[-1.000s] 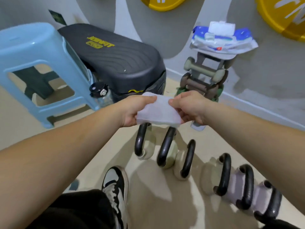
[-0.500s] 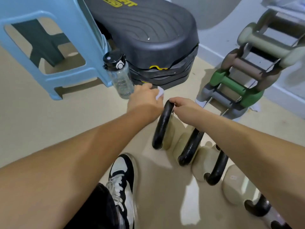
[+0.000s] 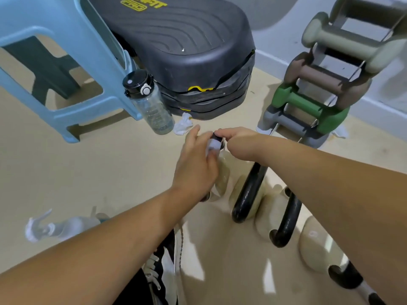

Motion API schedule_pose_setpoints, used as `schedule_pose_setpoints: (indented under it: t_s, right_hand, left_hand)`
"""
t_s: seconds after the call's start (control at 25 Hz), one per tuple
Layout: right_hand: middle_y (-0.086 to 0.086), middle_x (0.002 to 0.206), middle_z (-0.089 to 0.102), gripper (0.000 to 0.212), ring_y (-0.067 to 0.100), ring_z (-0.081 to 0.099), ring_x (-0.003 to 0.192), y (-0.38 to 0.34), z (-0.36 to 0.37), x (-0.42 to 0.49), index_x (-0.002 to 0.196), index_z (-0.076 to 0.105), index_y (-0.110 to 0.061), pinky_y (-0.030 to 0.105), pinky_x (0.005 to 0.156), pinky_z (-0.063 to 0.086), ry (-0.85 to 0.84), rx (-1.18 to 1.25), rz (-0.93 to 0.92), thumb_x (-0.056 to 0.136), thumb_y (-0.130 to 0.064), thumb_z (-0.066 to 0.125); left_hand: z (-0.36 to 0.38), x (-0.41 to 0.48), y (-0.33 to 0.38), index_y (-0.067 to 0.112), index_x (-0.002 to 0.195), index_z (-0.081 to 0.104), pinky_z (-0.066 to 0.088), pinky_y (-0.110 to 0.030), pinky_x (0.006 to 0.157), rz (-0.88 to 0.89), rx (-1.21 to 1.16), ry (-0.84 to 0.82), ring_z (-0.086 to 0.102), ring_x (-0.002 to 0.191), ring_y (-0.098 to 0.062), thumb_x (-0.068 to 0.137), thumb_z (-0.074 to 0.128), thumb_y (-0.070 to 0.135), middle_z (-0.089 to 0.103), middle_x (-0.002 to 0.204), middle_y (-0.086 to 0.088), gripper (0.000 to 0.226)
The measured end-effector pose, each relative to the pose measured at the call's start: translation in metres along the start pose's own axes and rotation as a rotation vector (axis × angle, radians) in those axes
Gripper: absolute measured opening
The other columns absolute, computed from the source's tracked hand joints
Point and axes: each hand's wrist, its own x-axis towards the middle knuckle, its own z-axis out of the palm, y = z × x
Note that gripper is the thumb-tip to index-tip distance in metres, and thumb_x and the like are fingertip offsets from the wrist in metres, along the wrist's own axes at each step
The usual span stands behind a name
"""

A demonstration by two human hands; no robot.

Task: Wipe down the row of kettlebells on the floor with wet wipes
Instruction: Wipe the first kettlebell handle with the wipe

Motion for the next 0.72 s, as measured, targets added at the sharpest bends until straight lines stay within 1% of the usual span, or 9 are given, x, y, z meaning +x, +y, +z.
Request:
schedule_pose_setpoints:
  t_s: [0.08,0.16,0.24,0.28,0.36,0.48,0.56,0.64,0.72]
  right_hand:
    - [-0.004,0.143,0.048,0.052,0.016,0.041,0.132,0.002,-0.001,0.001,0.144,0.048,-0.022,0.021,0.104,0.031,-0.004,-0.005,-0.001,0.097,-0.004,0.036]
    - [-0.004,0.151,0.042,0.054,0.016,0.036,0.138,0.005,-0.001,0.003,0.145,0.045,-0.025,0.018,0.102,0.027,-0.027,-0.036,-0.012,0.098,-0.003,0.033]
    - [-0.003,0.153,0.039,0.054,0.016,0.034,0.141,0.011,0.0,0.01,0.146,0.045,-0.023,0.02,0.106,0.026,-0.027,-0.032,-0.02,0.098,-0.001,0.032]
    - [-0.003,0.153,0.04,0.054,0.017,0.034,0.142,0.013,0.0,0.014,0.145,0.046,-0.021,0.022,0.11,0.026,-0.027,-0.001,-0.013,0.098,0.0,0.033]
    - [0.002,0.152,0.044,0.049,0.022,0.037,0.142,0.017,0.002,0.021,0.144,0.049,-0.016,0.03,0.116,0.029,-0.032,0.069,-0.009,0.097,-0.003,0.039]
    - [-0.003,0.155,0.039,0.063,0.02,0.036,0.143,0.016,0.001,0.029,0.153,0.032,-0.025,0.038,0.119,0.027,-0.033,0.171,0.038,0.094,-0.027,0.053]
    - [-0.006,0.158,0.033,0.07,0.018,0.03,0.146,0.013,-0.003,0.032,0.155,0.022,-0.027,0.037,0.121,0.024,-0.022,0.162,0.048,0.092,-0.03,0.053]
    - [-0.007,0.159,0.03,0.064,0.018,0.025,0.148,0.011,-0.002,0.032,0.156,0.021,-0.027,0.034,0.121,0.02,-0.028,0.088,0.037,0.098,-0.029,0.047]
    - [-0.006,0.161,0.025,0.054,0.017,0.022,0.149,0.007,0.002,0.028,0.155,0.026,-0.025,0.031,0.12,0.018,-0.048,0.0,0.012,0.103,-0.027,0.041]
  left_hand:
    - [0.014,0.005,0.008,0.021,0.154,0.03,0.048,-0.04,0.093,-0.197,0.123,-0.115,0.056,0.122,-0.031,0.105,0.046,0.033,0.046,0.146,-0.009,0.053]
    - [0.027,-0.003,0.013,0.023,0.158,0.016,0.052,-0.041,0.076,-0.275,0.284,-0.172,0.063,0.1,-0.034,0.106,0.036,0.038,0.051,0.133,-0.011,0.057]
    - [0.029,0.001,0.011,0.019,0.149,0.027,0.052,-0.042,0.074,-0.303,0.31,-0.126,0.064,0.093,-0.033,0.106,0.032,0.041,0.058,0.122,-0.009,0.048]
    - [0.026,0.007,0.011,0.018,0.134,0.036,0.052,-0.042,0.073,-0.311,0.293,-0.128,0.064,0.089,-0.031,0.106,0.031,0.042,0.062,0.111,-0.007,0.037]
    - [0.022,0.024,0.015,0.018,0.106,0.038,0.048,-0.038,0.069,-0.337,0.279,-0.186,0.062,0.084,-0.028,0.106,0.034,0.038,0.058,0.088,-0.001,0.02]
    - [0.02,0.069,0.018,0.008,0.098,0.047,0.056,-0.038,0.068,-0.385,0.26,-0.294,0.065,0.076,-0.033,0.1,0.043,0.018,0.062,0.087,-0.011,0.011]
    - [0.021,0.086,0.02,0.004,0.088,0.054,0.059,-0.033,0.059,-0.432,0.171,-0.375,0.065,0.061,-0.031,0.097,0.045,0.011,0.067,0.081,-0.017,0.014]
    - [0.023,0.08,0.02,0.005,0.102,0.054,0.055,-0.032,0.059,-0.384,0.184,-0.337,0.068,0.07,-0.033,0.097,0.045,0.013,0.062,0.082,-0.012,0.014]
    - [0.028,0.049,0.014,0.013,0.124,0.044,0.044,-0.035,0.062,-0.276,0.264,-0.207,0.064,0.082,-0.034,0.1,0.04,0.019,0.053,0.092,-0.004,0.026]
